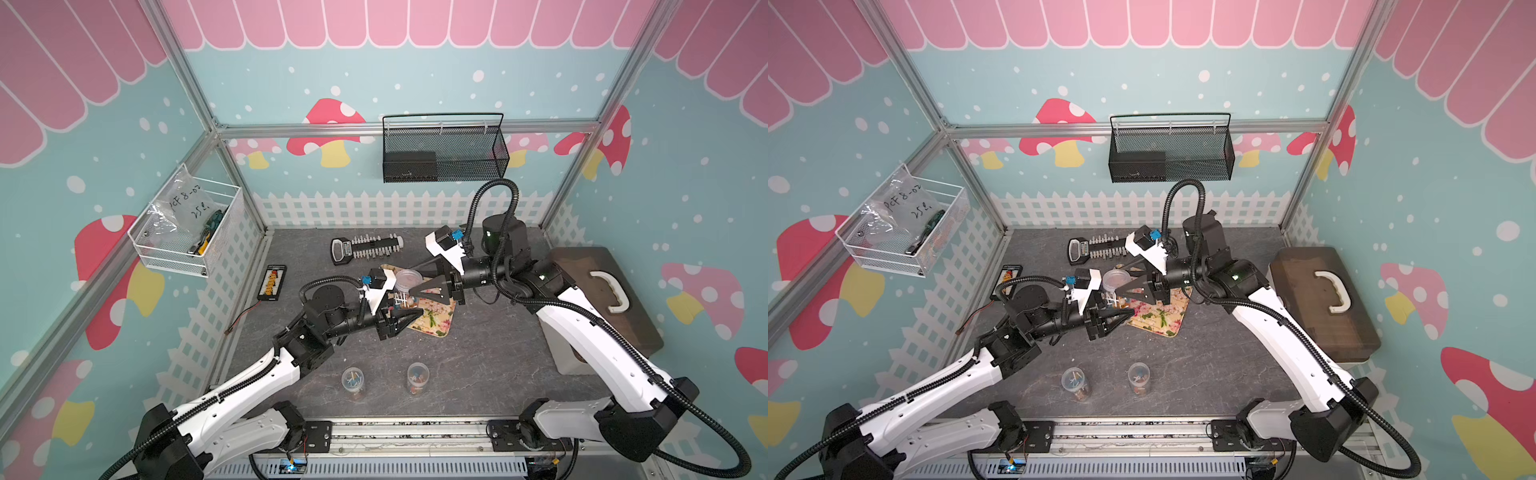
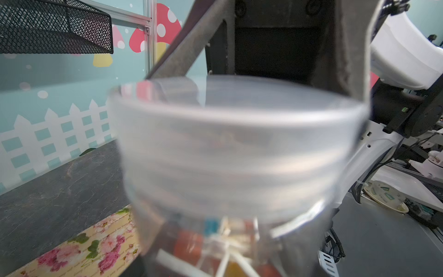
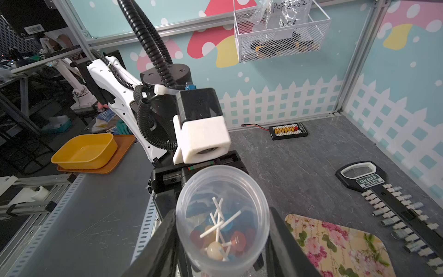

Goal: Pour the candies out of the jar
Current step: Unscrew the lid from the jar.

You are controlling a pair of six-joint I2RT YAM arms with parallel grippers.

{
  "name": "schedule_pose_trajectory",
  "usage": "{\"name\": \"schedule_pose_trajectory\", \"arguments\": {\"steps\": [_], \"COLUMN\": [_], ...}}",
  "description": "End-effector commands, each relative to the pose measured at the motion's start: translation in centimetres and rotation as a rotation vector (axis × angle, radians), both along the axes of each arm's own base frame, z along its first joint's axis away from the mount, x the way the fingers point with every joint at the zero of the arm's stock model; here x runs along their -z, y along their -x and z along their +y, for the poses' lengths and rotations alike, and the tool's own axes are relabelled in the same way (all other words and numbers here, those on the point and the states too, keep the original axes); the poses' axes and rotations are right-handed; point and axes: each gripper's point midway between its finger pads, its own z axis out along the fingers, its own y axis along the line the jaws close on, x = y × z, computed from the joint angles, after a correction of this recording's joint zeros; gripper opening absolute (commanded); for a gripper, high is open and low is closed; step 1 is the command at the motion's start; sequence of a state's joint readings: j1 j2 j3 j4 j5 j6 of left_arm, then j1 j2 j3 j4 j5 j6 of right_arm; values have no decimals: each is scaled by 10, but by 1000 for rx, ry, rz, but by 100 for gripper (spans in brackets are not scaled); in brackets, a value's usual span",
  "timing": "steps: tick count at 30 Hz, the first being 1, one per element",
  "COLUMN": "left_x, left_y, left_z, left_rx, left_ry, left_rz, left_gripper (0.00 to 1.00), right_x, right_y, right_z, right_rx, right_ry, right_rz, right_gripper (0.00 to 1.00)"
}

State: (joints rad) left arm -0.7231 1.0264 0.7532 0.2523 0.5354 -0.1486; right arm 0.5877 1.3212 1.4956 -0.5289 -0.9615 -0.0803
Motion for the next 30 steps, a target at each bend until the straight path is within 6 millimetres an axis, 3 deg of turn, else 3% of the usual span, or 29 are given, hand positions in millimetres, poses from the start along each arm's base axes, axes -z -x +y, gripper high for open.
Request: {"name": "schedule_pose_trajectory", "arguments": {"steps": [1, 4, 9, 19, 30], "left_x": [0, -2, -5, -2, 1], "left_y": [-1, -2, -6, -10, -11], "left_z": [-1, 0, 4, 5, 4], "left_rx": [7, -4, -42, -63, -60], "left_ry": [2, 3, 23, 13, 9], "left_rz": [45, 39, 31, 24, 31], "left_gripper": [39, 39, 39, 39, 39], "right_x": [-28, -31, -37, -30, -7], "right_y": [15, 15, 6, -16, -12], "right_z": [-1, -3, -10, -25, -8], "right_rx": [-95, -66, 67, 374, 433], "right_ry": [-75, -74, -89, -95, -32], "right_rz": [-140, -126, -63, 145, 205], "right_gripper": [48, 66, 74, 73, 68]}}
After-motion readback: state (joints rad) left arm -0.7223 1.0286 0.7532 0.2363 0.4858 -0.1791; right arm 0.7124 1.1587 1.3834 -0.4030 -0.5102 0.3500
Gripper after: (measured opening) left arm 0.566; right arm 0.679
